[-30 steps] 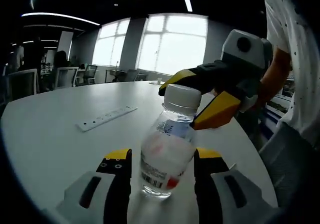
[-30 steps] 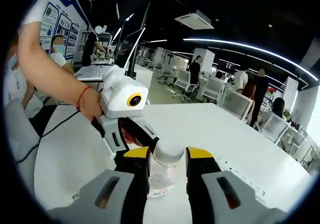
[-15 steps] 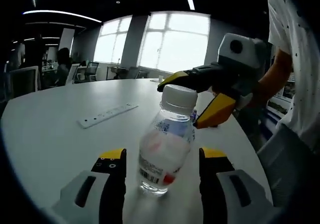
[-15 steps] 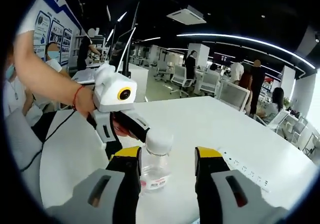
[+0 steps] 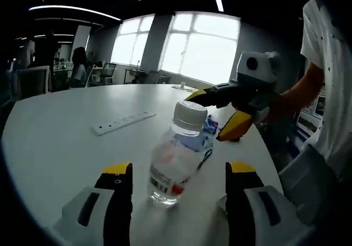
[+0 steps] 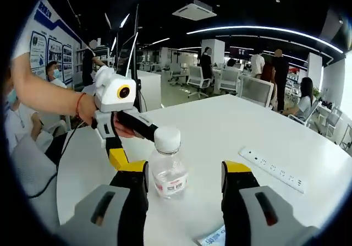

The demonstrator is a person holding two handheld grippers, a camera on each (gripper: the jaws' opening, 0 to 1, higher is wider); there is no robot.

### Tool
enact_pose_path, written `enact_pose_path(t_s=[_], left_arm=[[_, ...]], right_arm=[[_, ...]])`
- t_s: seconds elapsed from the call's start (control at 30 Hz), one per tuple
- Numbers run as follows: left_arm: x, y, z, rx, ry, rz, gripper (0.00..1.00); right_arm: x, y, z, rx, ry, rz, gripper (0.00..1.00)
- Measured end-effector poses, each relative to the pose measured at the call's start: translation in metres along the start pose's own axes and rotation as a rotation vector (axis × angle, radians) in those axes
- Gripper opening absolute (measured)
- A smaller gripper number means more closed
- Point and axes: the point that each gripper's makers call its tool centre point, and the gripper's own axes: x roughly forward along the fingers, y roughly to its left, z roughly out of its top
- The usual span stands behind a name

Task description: Arrange the tabletop items into an orderly group along one side of the table until the central work area is clear of visible clutter.

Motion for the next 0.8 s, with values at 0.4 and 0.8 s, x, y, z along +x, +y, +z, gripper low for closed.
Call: enact_pose_path(t_s=[0.4, 0.8], left_arm=[[-0.026, -0.015, -0.001, -0.052, 0.027, 0.054, 0.78], [-0.048, -0.04, -0.003, -0.094, 0.033, 0.096, 0.81]], right_arm=[[-0.024, 0.007, -0.023, 0.012, 0.066, 0.039, 0.55], [-0.046, 0.014, -0.036, 0.04, 0.102, 0.069, 0.55]])
